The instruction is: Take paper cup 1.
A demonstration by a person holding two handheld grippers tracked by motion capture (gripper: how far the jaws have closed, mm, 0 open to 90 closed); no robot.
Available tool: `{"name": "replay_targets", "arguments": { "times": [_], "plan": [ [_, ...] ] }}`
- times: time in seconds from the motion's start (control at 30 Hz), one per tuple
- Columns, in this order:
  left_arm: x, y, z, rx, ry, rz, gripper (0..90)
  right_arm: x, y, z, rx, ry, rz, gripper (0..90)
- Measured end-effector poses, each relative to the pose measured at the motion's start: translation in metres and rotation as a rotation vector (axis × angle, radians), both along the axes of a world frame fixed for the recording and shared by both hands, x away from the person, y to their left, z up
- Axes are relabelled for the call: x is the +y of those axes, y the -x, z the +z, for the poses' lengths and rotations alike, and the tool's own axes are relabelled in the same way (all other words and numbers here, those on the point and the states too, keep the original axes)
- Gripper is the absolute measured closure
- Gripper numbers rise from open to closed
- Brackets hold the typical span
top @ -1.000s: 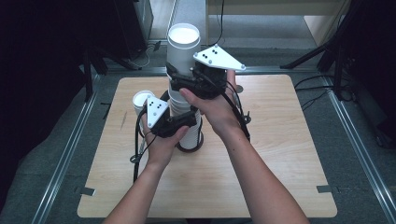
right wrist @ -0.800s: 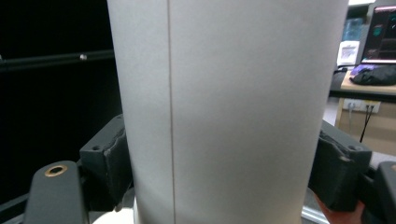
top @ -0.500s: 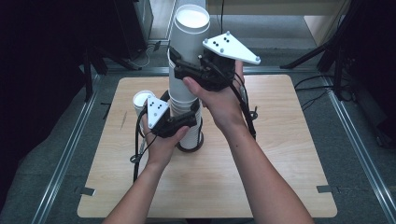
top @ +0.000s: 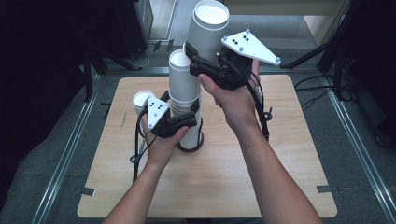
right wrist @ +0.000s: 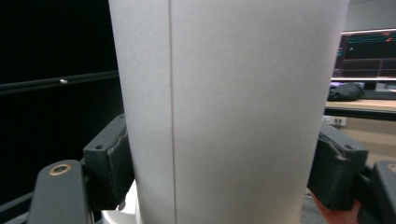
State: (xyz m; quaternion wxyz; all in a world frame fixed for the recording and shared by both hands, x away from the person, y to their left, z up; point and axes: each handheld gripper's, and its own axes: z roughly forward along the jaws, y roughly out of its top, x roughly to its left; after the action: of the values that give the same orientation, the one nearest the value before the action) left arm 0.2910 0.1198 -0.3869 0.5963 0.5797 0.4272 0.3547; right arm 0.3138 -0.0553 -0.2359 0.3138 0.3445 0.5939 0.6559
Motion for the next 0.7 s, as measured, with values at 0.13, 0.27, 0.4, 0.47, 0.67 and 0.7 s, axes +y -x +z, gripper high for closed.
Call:
{"name": "replay_targets", "arguments": {
  "times": [0.13,0.27,0.4,0.47,0.67,0.7],
  "plan": [
    [0.000,0.000,0.000,0.001,0.001,-0.001,7.4,-0.011,0.000,-0.005,0.010,-0.004,-0.017,21.2],
    [0.000,0.000,0.000,0.002,0.004,0.000,7.3,-0.019,0.001,-0.010,0.017,-0.014,-0.021,21.4],
    [0.000,0.000,0.000,0.003,0.000,0.000,7.1,-0.027,0.003,-0.017,0.019,-0.006,-0.038,21.4],
    [0.000,0.000,0.000,0.005,0.000,0.000,7.0,-0.034,0.003,-0.021,0.022,-0.008,-0.049,21.5],
    [0.001,0.000,0.001,0.010,-0.001,-0.002,6.6,-0.044,0.006,-0.027,0.029,-0.015,-0.064,21.6],
    [0.001,0.000,0.001,0.013,0.007,-0.007,6.6,-0.046,0.006,-0.029,0.029,-0.015,-0.068,21.6]
  ]
}}
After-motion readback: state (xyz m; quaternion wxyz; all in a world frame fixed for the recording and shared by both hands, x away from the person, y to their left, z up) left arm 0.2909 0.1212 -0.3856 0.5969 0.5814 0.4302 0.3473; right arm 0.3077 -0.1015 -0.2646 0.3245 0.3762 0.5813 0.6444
